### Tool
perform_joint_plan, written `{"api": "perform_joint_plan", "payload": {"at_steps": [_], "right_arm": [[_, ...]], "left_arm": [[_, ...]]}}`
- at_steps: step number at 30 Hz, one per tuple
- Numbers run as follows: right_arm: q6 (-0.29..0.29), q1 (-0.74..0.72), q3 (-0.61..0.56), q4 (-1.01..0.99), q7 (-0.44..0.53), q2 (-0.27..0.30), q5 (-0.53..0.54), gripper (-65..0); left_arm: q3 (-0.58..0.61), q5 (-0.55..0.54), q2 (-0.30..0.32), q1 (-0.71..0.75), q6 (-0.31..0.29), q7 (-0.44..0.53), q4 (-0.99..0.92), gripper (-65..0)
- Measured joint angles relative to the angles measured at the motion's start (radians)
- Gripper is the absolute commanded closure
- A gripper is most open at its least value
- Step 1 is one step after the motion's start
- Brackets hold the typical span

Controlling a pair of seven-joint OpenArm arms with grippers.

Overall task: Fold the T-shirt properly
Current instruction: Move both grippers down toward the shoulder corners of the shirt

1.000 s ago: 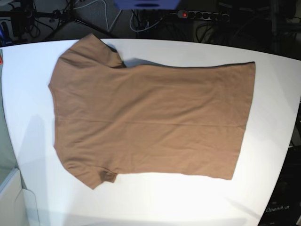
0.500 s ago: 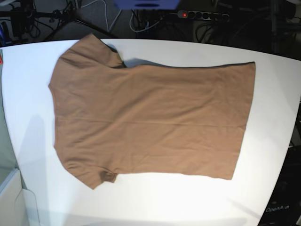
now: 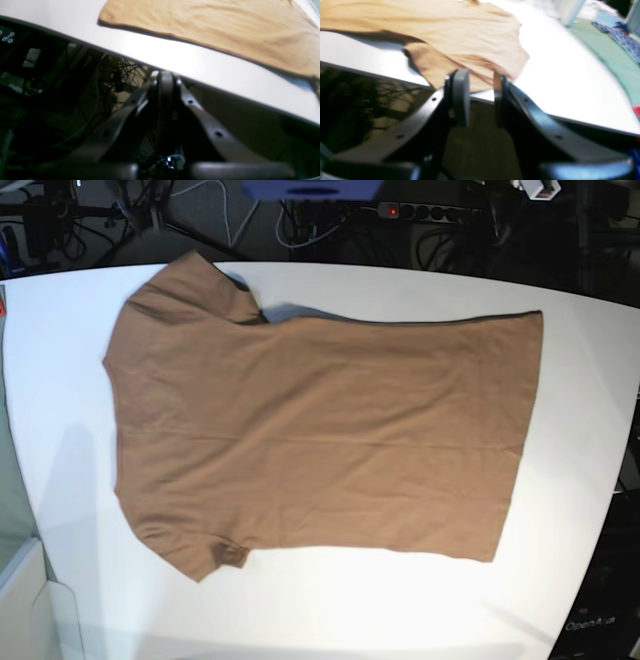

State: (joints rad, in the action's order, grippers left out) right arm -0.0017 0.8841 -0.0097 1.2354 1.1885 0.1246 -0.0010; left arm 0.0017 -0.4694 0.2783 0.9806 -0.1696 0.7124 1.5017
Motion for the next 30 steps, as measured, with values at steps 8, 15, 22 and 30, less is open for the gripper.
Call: {"api": "perform_joint_plan", "payload": {"at_steps": [8,15,22,30], "right_arm": [[0.000,-0.048,-0.060,-0.048,-0.066,-0.006,0.004,-17.7],[0.000,-0.062,-0.095,-0.052,-0.113,-0.004,0.001,-32.2],[0.000,-0.090,-0.095,-0.050,-0.117,-0.003,0.001,-34.8],[0.001,-0.122,-0.095,-0.080,-0.118,-0.003,0.001,-34.7]], "left_arm": [[-0.002,-0.002,0.002,-0.005,0.005,-0.078,0.016,-1.1],[-0.045,-0.004,0.000,-0.034,0.008,-0.156,0.015,-1.1],[-0.043,0.001,-0.001,-0.062,0.004,-0.190,0.017,-1.1],[-0.043,0.005,0.000,-0.066,0.002,-0.191,0.048,-1.1]]}}
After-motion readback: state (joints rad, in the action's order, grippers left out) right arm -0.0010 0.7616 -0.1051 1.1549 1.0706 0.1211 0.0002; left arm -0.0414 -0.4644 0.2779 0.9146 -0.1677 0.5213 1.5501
